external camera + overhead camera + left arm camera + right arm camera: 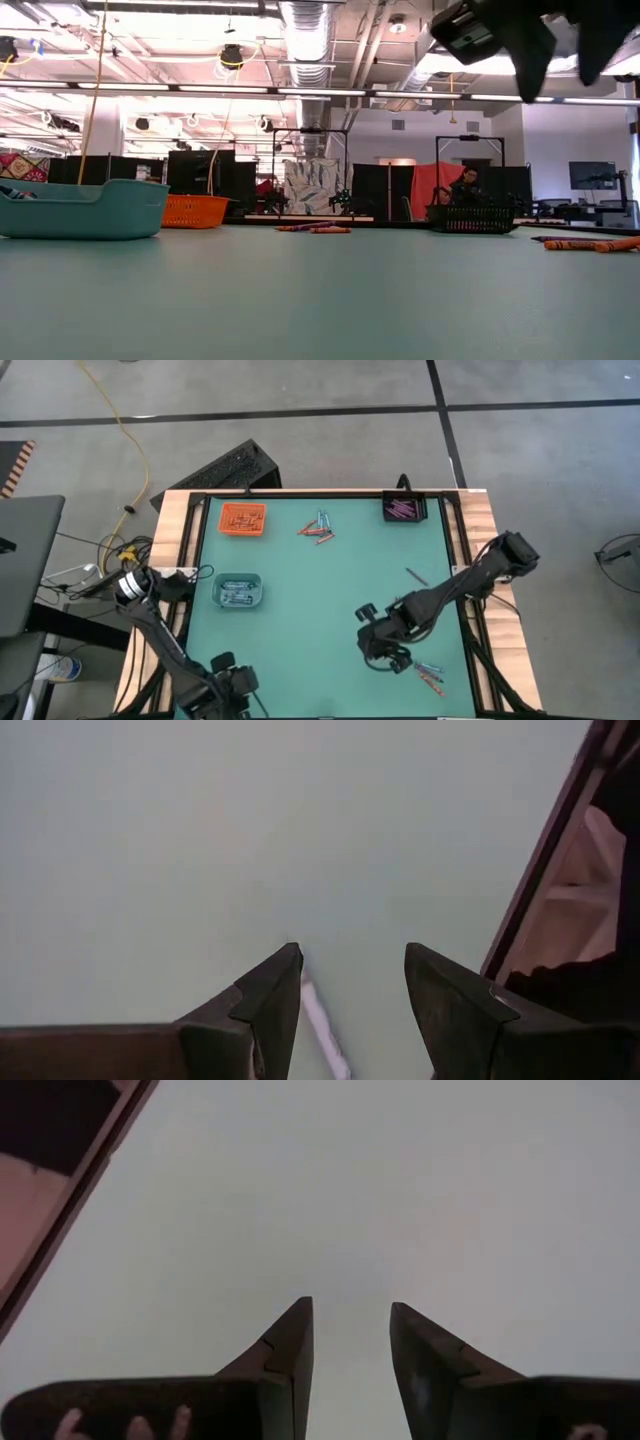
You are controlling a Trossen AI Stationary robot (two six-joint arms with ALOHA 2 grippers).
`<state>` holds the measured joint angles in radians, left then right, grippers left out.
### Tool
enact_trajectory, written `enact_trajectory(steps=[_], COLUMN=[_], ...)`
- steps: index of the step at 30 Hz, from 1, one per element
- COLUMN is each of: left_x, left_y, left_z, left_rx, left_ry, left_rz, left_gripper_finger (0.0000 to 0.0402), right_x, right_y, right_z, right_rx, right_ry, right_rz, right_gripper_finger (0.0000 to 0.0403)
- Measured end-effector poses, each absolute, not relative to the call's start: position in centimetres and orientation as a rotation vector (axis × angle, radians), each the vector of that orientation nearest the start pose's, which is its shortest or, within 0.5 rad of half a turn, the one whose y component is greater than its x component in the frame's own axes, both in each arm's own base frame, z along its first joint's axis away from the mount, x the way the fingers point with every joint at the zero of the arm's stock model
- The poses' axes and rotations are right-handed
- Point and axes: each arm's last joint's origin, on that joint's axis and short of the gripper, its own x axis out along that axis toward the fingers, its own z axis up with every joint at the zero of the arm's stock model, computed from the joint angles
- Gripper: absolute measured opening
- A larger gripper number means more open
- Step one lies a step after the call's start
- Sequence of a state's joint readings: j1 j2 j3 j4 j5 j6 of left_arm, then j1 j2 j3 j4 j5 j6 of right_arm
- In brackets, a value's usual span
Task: Sort crayons
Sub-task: Put the blue crayon into the blue bin
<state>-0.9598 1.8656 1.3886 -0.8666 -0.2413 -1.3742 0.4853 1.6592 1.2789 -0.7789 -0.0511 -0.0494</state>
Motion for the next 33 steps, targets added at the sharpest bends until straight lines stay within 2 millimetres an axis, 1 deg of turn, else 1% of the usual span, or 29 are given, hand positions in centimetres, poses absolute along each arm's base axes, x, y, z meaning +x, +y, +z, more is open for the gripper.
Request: enact_trajectory(steps=[5,10,17,22,24,28,30,33], left_x=[19.7,18.7,18.4,18.4,18.5,18.7,18.9,19.1], left_y=[-30.0,-30.4,-30.3,-30.2,-30.4,-30.9,-31.0,-31.0], left_z=[20.3,20.2,19.0,18.9,18.5,16.2,15.9,16.0], left_rx=[-0.458,-0.484,-0.528,-0.537,-0.531,-0.476,-0.466,-0.478], left_ry=[1.243,1.242,1.240,1.236,1.244,1.317,1.317,1.288], left_rz=[0.315,0.357,0.368,0.384,0.394,0.415,0.429,0.440], left_gripper_finger=[0.0169,0.0169,0.0169,0.0169,0.0169,0.0169,0.0169,0.0169], right_x=[29.2,29.3,29.4,29.3,29.3,29.2,29.2,29.1], right_y=[16.3,16.3,16.4,16.6,16.6,16.9,17.1,17.4], right_z=[23.9,23.9,23.9,23.9,23.9,24.0,24.0,24.0], right_rx=[-0.308,-0.306,-0.305,-0.310,-0.310,-0.307,-0.299,-0.302], right_ry=[1.137,1.128,1.116,1.112,1.112,1.107,1.099,1.087], right_rz=[0.520,0.520,0.521,0.525,0.526,0.529,0.529,0.539], right_gripper_finger=[0.0127,0.0127,0.0127,0.0127,0.0127,0.0127,0.0127,0.0127])
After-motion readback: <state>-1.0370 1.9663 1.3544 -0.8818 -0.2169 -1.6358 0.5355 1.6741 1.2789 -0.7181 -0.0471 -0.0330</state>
